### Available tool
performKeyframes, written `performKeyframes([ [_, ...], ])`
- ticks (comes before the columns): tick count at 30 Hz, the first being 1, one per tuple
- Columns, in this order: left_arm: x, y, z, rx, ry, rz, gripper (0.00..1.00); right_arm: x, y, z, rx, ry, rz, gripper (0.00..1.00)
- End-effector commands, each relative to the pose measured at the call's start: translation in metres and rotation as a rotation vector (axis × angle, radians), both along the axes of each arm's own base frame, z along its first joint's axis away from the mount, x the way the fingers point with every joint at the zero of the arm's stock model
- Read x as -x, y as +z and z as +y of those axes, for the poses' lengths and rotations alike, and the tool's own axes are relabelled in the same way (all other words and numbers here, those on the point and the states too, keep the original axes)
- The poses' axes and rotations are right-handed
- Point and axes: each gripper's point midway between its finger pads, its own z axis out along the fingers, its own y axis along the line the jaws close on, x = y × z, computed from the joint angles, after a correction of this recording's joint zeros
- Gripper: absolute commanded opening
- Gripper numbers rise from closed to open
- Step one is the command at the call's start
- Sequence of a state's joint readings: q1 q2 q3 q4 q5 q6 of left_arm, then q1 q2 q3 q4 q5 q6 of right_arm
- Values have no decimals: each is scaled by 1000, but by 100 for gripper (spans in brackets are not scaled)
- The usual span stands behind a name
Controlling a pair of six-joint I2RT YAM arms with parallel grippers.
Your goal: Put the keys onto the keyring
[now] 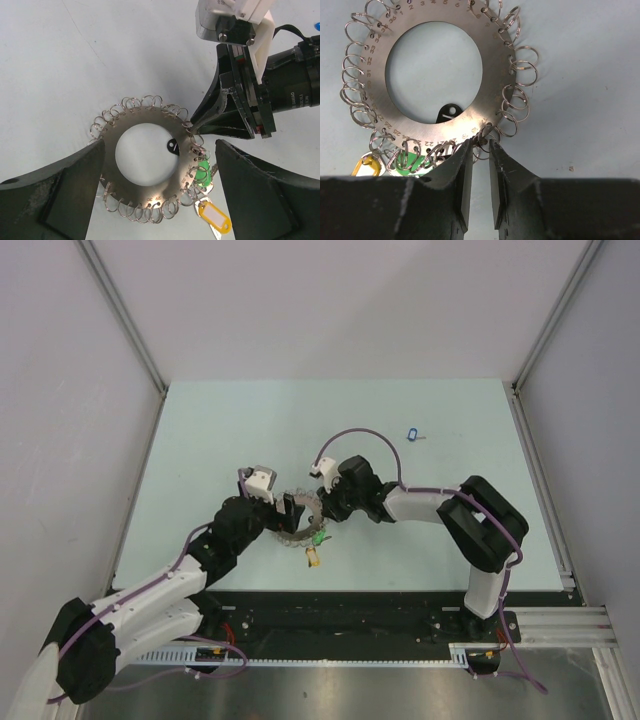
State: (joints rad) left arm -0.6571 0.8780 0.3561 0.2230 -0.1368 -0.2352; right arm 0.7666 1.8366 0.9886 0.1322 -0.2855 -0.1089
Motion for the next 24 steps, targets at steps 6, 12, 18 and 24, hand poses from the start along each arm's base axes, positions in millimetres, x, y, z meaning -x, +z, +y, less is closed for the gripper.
performKeyframes([
  [6,-6,25,-10,35,-26,-49,96,-17,16,-1,-15,-40,-44,26],
  [12,-6,24,-11,32,-31,-45,96,-20,20,-1,-29,-51,-48,31],
  [18,-6,23,-11,29,-31,-43,96,-24,20,-2,-33,-61,-52,33],
  [24,-6,22,-12,27,-32,-41,96,-24,19,-2,-33,-59,-50,32],
])
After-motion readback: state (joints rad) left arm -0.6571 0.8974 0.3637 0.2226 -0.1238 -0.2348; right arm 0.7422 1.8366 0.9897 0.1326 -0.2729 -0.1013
